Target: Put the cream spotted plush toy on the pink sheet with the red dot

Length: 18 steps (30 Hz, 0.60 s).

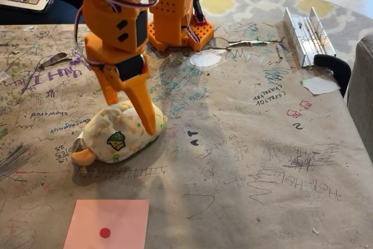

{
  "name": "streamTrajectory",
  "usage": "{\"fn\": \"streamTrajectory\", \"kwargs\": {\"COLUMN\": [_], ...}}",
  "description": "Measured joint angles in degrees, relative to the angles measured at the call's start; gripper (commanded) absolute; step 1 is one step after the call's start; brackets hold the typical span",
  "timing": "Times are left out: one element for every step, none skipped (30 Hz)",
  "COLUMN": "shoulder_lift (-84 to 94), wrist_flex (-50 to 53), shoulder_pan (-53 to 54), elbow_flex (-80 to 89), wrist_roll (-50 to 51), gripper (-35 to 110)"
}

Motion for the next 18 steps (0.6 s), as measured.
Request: {"fn": "streamTrajectory", "kwargs": {"shoulder_lift": [0.0, 0.0, 0.0, 0.0, 0.0, -0.1, -0.4, -0.5, -0.5, -0.6, -1.2, -1.7, -2.0, -2.0, -1.9, -1.6, -0.8, 0.3], "wrist_flex": [0.0, 0.0, -0.1, -0.7, -1.3, -1.8, -2.5, -3.2, -4.0, -5.5, -6.9, -7.6, -7.9, -8.0, -8.1, -8.4, -9.9, -11.8], "shoulder_pan": [0.0, 0.1, 0.2, 0.2, 0.7, 1.4, 2.0, 2.4, 2.9, 3.4, 4.1, 4.5, 4.5, 4.5, 4.5, 4.5, 4.4, 4.2], "elbow_flex": [0.0, 0.0, 0.0, 0.0, 0.0, 0.0, 0.0, 0.0, 0.1, 0.1, 0.1, 0.1, 0.0, 0.0, 0.2, 1.2, 2.7, 4.7], "wrist_roll": [-1.8, -3.9, -5.9, -8.0, -9.9, -11.7, -13.4, -15.1, -16.4, -17.6, -18.2, -18.2, -17.3, -17.1, -16.0, -15.7, -15.6, -15.2], "gripper": [41, 41, 41, 41, 41, 42, 43, 45, 46, 48, 53, 60, 63, 64, 65, 66, 66, 66]}}
